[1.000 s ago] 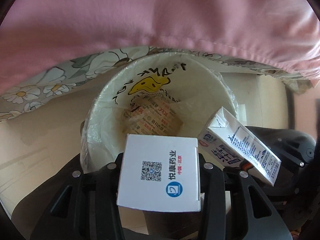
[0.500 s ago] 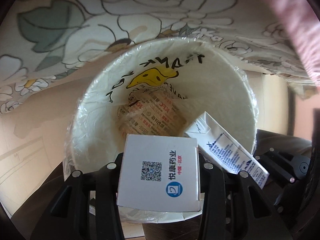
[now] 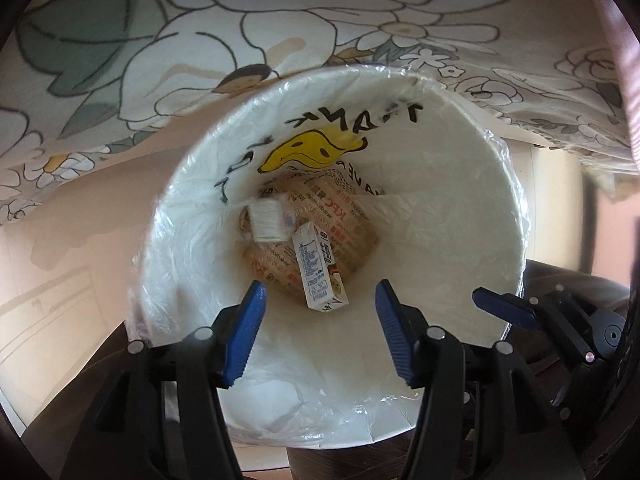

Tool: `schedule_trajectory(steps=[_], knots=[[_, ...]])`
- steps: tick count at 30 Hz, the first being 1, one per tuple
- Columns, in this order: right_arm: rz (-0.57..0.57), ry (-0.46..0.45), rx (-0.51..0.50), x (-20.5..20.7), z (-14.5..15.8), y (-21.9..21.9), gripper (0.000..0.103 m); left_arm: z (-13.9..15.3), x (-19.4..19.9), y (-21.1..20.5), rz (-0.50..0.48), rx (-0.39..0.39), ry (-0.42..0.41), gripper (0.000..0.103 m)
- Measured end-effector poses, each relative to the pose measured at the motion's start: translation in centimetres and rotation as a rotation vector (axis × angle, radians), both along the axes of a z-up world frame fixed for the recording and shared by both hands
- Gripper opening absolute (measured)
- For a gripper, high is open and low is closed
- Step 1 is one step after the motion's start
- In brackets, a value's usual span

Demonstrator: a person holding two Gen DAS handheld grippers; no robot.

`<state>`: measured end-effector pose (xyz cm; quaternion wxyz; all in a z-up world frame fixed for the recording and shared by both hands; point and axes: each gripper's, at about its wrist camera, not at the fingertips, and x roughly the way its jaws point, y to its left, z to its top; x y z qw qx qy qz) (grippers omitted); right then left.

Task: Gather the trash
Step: 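Open the left tool over the bin while the right tool releases the carton, then grasp the black foam tube with the left tool while the right tool grasps the clear cup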

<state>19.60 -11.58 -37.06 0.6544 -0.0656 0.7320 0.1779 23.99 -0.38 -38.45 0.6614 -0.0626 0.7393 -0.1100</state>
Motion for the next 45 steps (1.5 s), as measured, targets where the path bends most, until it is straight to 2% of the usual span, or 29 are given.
schedule_trajectory(steps=[5,10,20,25,30,34,38,42,45], knots=[[-0.002,-0.001,0.000,-0.4,1.0,-0.9,0.059,0.8,-0.6,0.1,-0.019,0.013,-0.017,0.059],[-0.006,-0.015,0.019,-1.1,3.0,-1.7,0.059,3.2,-1.3,0.2,-0.042,0.039,-0.073,0.059],[0.024,-0.111,0.034,-3.1,8.8,-4.2,0.059,11.3,-4.6,1.4,-0.086,0.070,-0.244,0.059],[0.045,-0.187,0.057,-4.0,12.8,-5.5,0.059,16.0,-5.9,1.9,-0.119,0.074,-0.330,0.059],[0.042,-0.296,0.096,-3.8,18.7,-6.7,0.059,21.1,-6.8,1.8,-0.144,0.065,-0.410,0.059],[0.051,-0.421,0.098,-2.9,23.8,-7.8,0.059,25.6,-7.0,1.5,-0.176,0.084,-0.501,0.060],[0.067,-0.575,0.078,-1.7,29.6,-8.7,0.070,30.0,-6.1,1.6,-0.192,0.110,-0.594,0.073],[0.089,-0.680,0.066,-0.4,34.3,-9.3,0.071,33.8,-4.8,2.1,-0.178,0.095,-0.648,0.078],[0.107,-0.745,0.050,0.7,37.4,-9.6,0.075,36.2,-4.0,2.0,-0.192,0.122,-0.703,0.083]])
